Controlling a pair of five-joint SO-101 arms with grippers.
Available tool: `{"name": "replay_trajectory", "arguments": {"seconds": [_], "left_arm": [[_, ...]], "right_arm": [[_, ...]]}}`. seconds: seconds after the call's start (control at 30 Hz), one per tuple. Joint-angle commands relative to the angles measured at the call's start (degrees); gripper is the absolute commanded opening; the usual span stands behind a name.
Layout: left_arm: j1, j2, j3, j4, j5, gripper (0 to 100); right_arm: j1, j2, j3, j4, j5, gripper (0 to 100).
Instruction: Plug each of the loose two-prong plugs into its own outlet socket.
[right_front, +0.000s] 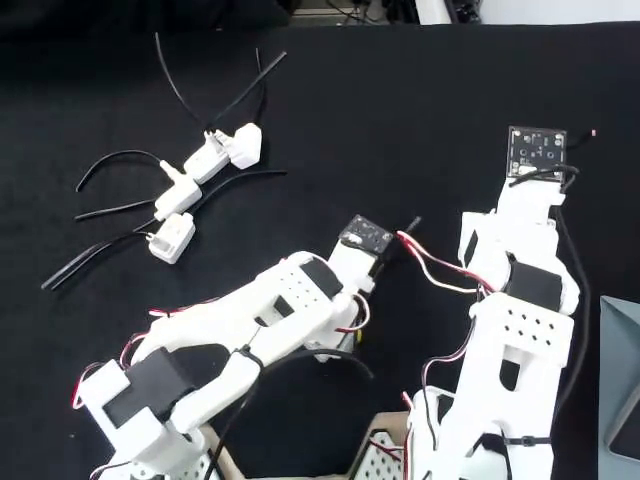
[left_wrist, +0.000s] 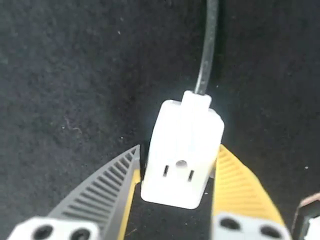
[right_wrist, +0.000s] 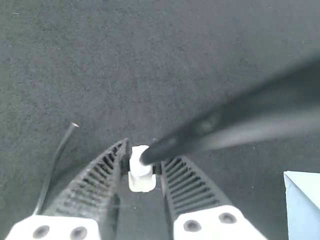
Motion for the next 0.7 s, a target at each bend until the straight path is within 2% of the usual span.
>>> {"name": "replay_trajectory", "arguments": {"seconds": [0.0, 0.13, 0.33, 0.47, 0.67], "left_arm": [[-4.0, -2.2, -2.3, 2.9, -5.0, 20], [-8.7, -7.1, -2.9, 8.0, -10.0, 8], [-17.0, -16.8, 2.4, 12.0, -15.9, 8], [-22.6, -21.2, 5.3, 12.5, -19.6, 15], [-27.1, -29.6, 6.2, 12.6, -19.3, 27]], "right_arm": [[0.7, -0.3, -2.4, -0.7, -0.4, 1.1], [0.4, -0.3, -2.4, -0.7, -0.4, 1.1], [0.3, -0.3, -2.4, -0.7, -0.4, 1.1], [0.2, -0.3, -1.6, -0.7, -0.4, 1.1], [0.2, -0.3, -1.6, -0.7, -0.4, 1.1]]}}
